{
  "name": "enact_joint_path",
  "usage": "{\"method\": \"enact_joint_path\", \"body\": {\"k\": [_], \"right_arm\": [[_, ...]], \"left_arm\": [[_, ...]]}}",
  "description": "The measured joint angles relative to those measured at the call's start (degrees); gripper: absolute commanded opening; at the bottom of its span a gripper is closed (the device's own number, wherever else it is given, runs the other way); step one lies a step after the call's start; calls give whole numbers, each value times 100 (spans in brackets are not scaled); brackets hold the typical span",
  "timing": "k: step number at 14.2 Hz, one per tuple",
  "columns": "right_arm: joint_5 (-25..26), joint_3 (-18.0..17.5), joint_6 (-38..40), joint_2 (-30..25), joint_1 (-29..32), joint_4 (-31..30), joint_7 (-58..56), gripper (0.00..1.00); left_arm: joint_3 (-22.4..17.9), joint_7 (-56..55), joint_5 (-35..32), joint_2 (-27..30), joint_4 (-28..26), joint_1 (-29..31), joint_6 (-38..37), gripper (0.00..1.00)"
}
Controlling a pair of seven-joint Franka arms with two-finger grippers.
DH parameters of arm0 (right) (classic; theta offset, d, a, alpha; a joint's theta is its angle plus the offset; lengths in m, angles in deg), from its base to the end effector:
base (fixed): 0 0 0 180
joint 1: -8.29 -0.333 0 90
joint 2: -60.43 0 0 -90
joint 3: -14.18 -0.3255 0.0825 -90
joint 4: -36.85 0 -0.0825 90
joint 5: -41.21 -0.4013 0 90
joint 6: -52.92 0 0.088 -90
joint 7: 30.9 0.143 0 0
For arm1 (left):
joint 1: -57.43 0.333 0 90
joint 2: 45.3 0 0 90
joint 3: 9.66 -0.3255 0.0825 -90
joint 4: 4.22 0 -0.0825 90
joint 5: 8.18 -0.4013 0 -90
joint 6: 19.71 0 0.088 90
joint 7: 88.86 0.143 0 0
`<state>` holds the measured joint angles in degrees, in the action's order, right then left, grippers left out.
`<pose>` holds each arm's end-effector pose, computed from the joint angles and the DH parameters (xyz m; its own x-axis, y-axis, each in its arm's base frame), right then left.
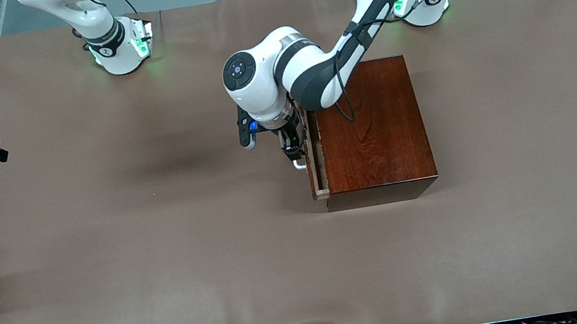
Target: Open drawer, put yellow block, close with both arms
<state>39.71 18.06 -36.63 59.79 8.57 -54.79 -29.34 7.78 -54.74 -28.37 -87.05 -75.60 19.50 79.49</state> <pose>0.5647 -0.0375 0.5897 0.9947 -0.0994 -0.0261 -0.1001 -0.9946 -0.0262 0.4900 -0.5487 0.2953 -0.0335 -0.9686 -0.2462 -0.9994 0.0310 0.0138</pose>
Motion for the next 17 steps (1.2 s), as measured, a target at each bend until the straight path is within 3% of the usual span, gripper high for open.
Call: {"method": "enact_joint_path", "body": {"k": [13, 17], "right_arm": [[0, -7, 0, 12, -6, 0, -2, 100], [0, -8, 0, 18, -6, 0, -2, 100]], "left_arm": [[-36, -18, -76, 4, 1, 120, -564, 100], [-60, -780, -77, 35, 11, 152, 255, 100]]}}
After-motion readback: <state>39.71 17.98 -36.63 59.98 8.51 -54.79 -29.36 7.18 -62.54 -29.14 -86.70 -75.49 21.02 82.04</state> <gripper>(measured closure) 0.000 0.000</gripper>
